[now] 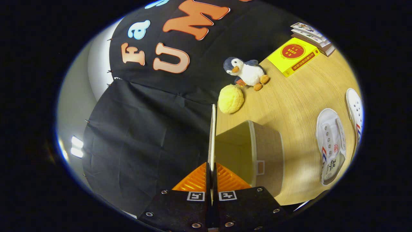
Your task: Open the storage box then place both shoes into the box .Put the left shoe in first, then the right shoe, with the right side of both shoes facing outward in a uniform manner.
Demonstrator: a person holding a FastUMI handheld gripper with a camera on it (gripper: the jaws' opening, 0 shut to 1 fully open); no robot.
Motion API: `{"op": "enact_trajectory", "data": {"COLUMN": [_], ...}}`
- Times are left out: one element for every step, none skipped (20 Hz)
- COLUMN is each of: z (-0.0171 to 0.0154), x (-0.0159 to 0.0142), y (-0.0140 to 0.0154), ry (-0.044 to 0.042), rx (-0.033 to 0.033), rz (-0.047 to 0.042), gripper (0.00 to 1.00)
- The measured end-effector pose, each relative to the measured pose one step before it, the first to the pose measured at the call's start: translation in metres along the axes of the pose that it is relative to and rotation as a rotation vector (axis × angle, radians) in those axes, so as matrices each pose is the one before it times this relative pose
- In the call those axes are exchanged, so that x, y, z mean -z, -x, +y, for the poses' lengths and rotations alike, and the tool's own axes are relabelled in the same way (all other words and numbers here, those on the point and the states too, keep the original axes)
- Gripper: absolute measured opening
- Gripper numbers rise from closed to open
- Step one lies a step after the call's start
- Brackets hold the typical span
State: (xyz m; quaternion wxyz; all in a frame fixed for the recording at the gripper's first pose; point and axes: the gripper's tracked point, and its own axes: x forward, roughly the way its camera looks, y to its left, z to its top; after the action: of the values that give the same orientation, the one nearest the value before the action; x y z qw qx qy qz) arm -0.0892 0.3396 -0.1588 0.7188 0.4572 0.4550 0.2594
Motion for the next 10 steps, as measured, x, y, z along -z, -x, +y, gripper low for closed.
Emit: {"op": "enact_trajectory", "data": {"z": [0.01007,0.01102,0.01166,0.01568,0.01636,0.01681,0.01222,0.00829,0.00649,0.00633], "x": [-0.00367,-0.00182,-0.00061,-0.0001,0.00086,0.00136,0.00452,0.00292,0.00416,0.00457], "y": [0.00175,0.00105,0.00035,-0.00035,-0.00271,-0.00426,-0.00422,-0.00845,-0.00908,-0.00879], "ry": [0.01098,0.01693,0.03122,0.03119,0.03018,0.02584,0.02844,0.0302,0.0261,0.01167], "rx": [-0.01276,-0.00498,-0.01391,-0.01689,-0.01927,-0.01348,-0.01213,-0.00109,-0.00682,-0.00553], "rz": [-0.00526,0.00404,0.00284,0.00282,0.00732,0.01182,0.01253,0.01148,0.01423,0.01308], "gripper": [0.01,0.01,0.01,0.02,0.03,0.04,0.05,0.05,0.05,0.06]}}
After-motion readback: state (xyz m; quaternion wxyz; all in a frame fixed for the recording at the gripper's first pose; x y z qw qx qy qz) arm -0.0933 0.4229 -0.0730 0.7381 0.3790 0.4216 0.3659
